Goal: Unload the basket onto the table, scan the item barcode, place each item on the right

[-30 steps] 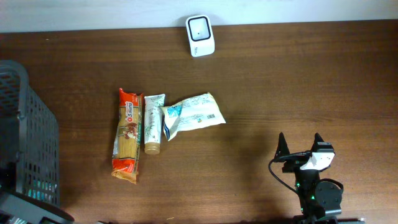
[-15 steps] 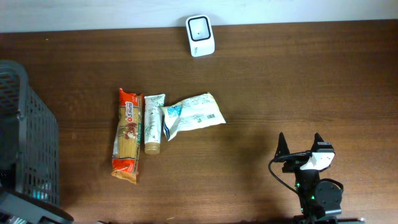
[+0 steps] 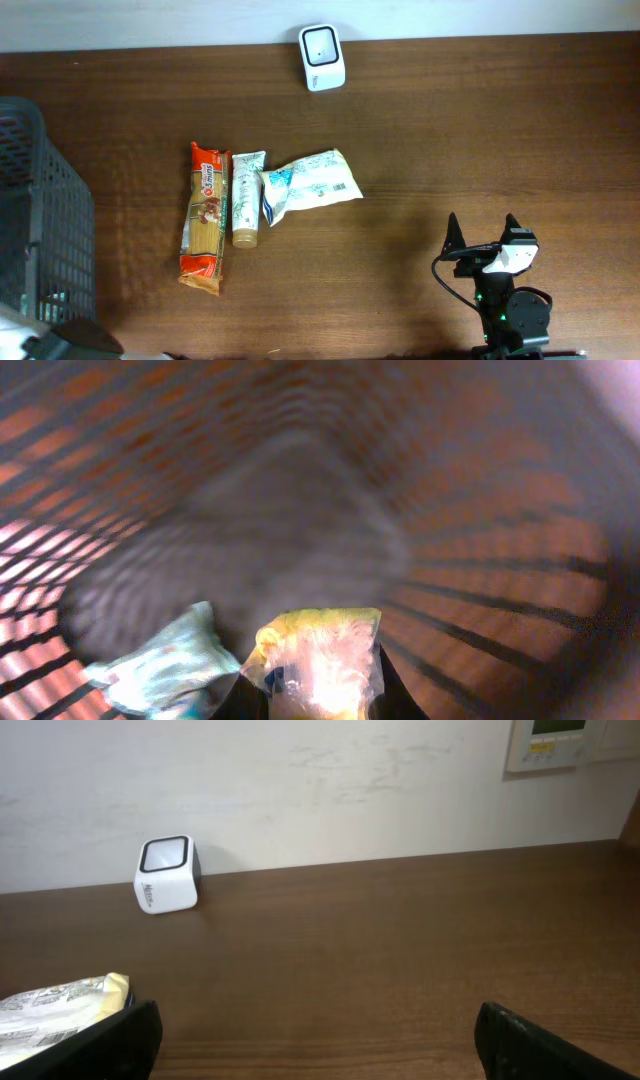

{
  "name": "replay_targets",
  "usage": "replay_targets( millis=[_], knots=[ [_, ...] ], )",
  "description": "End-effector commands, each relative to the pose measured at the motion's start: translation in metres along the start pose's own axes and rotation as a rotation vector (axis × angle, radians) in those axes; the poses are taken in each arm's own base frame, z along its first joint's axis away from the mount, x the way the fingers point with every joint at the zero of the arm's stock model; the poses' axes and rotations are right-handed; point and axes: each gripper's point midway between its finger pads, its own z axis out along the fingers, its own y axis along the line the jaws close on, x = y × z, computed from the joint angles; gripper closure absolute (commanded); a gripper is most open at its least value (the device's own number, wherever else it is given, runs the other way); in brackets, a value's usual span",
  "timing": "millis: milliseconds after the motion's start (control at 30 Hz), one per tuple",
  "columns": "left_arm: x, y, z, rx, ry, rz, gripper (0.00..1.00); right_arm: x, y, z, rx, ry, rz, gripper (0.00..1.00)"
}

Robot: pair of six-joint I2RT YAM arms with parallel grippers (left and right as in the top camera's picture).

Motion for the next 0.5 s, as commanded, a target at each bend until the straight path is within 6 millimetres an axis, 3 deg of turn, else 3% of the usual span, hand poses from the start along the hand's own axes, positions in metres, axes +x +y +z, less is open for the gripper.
replay_targets(
  millis=[0,100,200,367,433,467],
  knots=[
    [0.02,-0.092,-0.049,0.23,-0.031,0.224,1.0,0.003,-0.002,0.0,0.007,0.003,0.004,0.01],
    [0.079,-0.16,-0.062,0.336,0.071,0.428,1.0,0.003,-0.002,0.0,0.007,0.004,0.004,0.01],
    [0.145,-0.194,-0.052,0.372,0.225,0.583,1.0,0.003,-0.002,0.0,0.007,0.004,0.004,0.01],
    [0.271,-0.215,-0.001,0.364,0.489,0.811,1.0,0.003,-0.002,0.0,0.007,0.004,0.004,0.01],
    [0.333,-0.222,0.023,0.4,0.564,0.897,1.0,0.003,-0.002,0.0,0.007,0.004,0.004,0.01],
    [0.349,-0.224,0.027,0.414,0.578,0.924,1.0,0.003,-0.002,0.0,0.007,0.004,0.004,0.01]
  ],
)
